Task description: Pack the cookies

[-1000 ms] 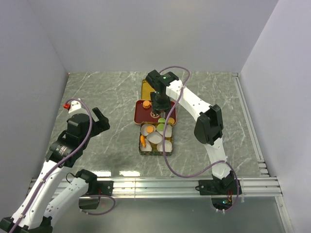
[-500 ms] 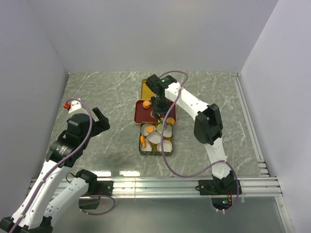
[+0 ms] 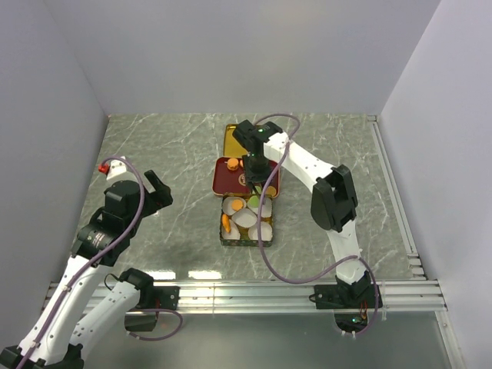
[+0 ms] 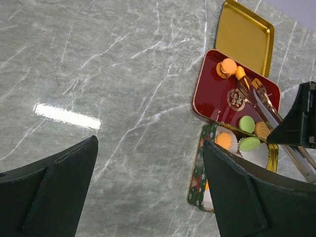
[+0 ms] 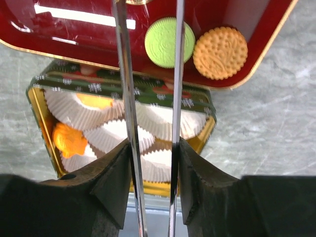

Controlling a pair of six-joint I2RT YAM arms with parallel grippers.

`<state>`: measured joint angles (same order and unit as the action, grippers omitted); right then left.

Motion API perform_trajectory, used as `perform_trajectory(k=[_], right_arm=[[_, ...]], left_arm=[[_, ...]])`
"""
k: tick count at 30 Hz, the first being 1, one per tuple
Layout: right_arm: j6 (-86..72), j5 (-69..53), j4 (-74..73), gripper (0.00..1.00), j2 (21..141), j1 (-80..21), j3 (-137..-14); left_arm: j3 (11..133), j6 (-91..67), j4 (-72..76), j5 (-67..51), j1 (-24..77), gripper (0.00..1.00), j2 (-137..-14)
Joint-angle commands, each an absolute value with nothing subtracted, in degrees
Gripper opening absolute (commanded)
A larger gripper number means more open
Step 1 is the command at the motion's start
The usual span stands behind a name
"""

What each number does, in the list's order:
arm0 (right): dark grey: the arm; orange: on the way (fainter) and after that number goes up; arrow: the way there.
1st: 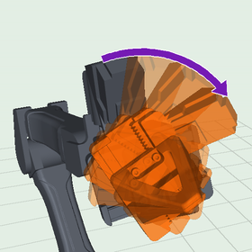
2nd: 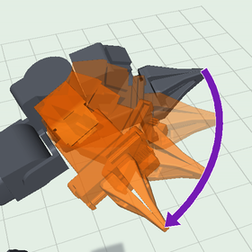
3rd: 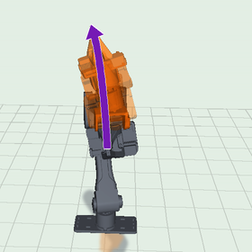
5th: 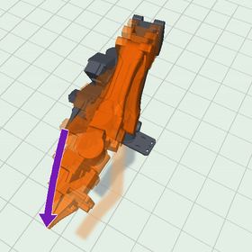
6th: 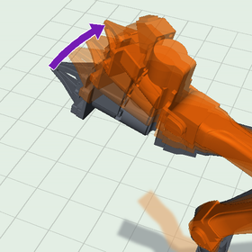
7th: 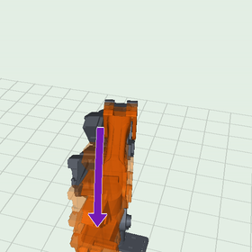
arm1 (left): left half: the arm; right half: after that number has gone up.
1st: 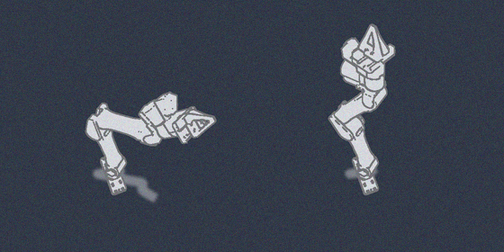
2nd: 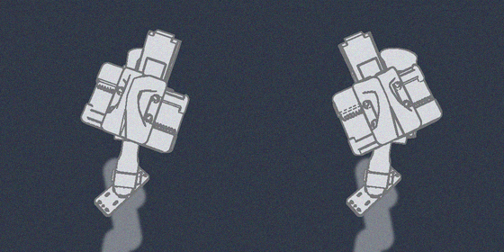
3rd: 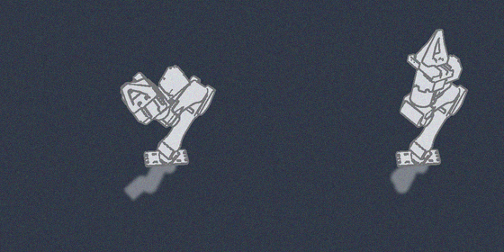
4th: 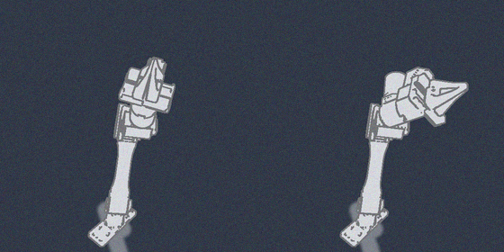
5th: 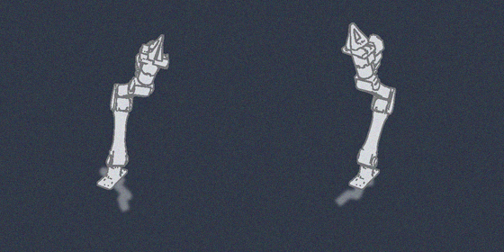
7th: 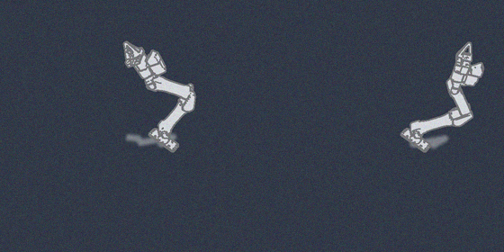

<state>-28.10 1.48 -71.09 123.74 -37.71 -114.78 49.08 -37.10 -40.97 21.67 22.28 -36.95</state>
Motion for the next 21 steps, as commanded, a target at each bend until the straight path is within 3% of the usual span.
perform_trajectory(k=[1, 21], right_arm=[[-28.91, 3.25, -70.58, 0.40, 117.78, -37.62, -113.82], [-33.75, 4.04, -71.19, 0.38, 103.10, -38.23, -107.67]], left_arm=[[49.31, -36.39, -38.85, 21.27, 21.80, 0.93, -36.30], [49.31, -36.21, -38.67, 20.74, 22.15, 0.93, -36.56]])
